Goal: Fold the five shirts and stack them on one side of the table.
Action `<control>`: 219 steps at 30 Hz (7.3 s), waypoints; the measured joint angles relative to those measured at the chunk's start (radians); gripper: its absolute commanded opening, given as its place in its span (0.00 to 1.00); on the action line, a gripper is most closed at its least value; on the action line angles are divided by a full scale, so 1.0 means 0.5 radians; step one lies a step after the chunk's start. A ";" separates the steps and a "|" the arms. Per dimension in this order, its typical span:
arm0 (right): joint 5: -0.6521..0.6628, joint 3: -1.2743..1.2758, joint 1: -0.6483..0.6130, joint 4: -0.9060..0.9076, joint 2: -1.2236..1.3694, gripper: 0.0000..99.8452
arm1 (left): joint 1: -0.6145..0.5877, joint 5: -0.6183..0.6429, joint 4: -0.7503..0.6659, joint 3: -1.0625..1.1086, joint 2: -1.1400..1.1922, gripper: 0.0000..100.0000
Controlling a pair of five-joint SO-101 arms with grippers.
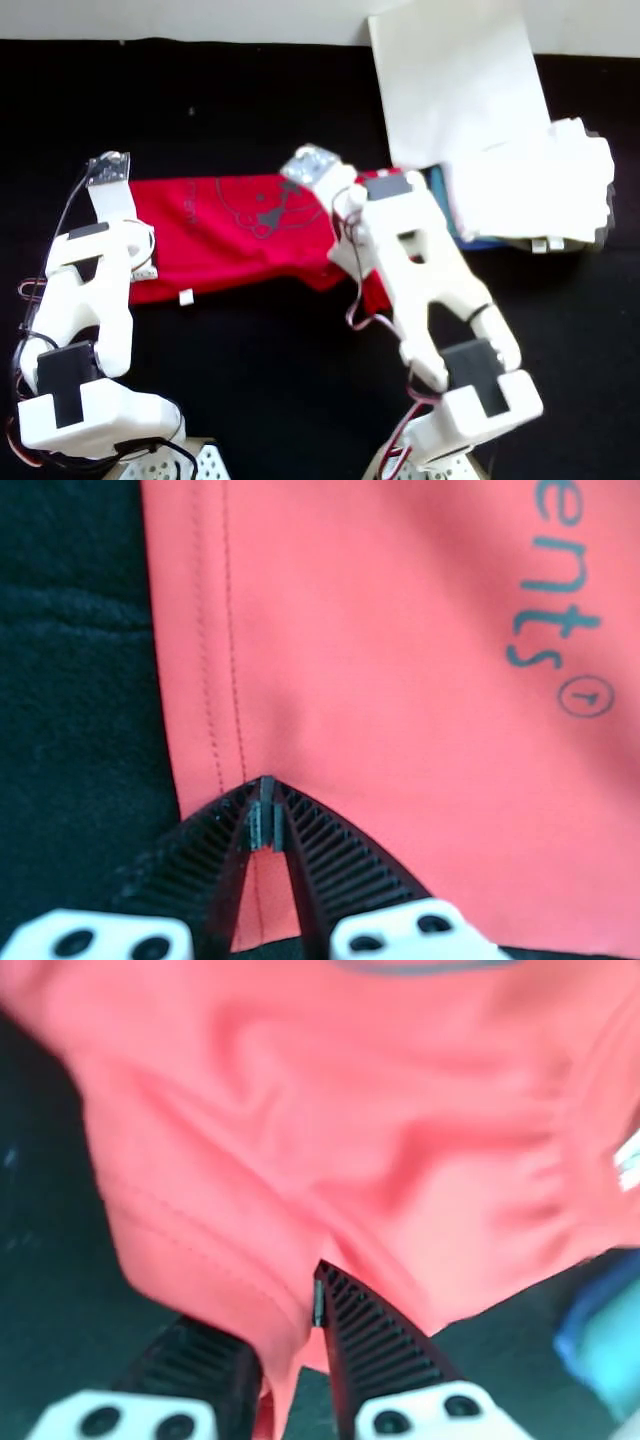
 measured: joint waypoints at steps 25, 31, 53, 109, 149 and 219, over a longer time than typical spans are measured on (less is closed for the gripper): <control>-0.651 -2.605 0.224 0.522 1.657 0.22 | 0.000 0.000 0.000 0.000 0.000 0.01; -0.706 -2.989 0.178 0.936 1.657 0.18 | 0.000 0.000 0.000 0.000 0.000 0.01; -0.709 -2.516 -0.181 0.623 1.679 0.01 | 0.000 0.000 0.000 0.000 0.000 0.01; -0.724 -2.731 -0.608 0.792 2.016 0.01 | 0.000 0.000 0.000 0.000 0.000 0.01; -0.779 0.279 0.141 0.153 -1.102 0.01 | 0.000 0.000 0.000 0.000 0.000 0.01; -0.783 2.980 0.595 -1.197 -2.842 0.01 | -0.166 -0.114 1.261 -2.375 1.537 0.17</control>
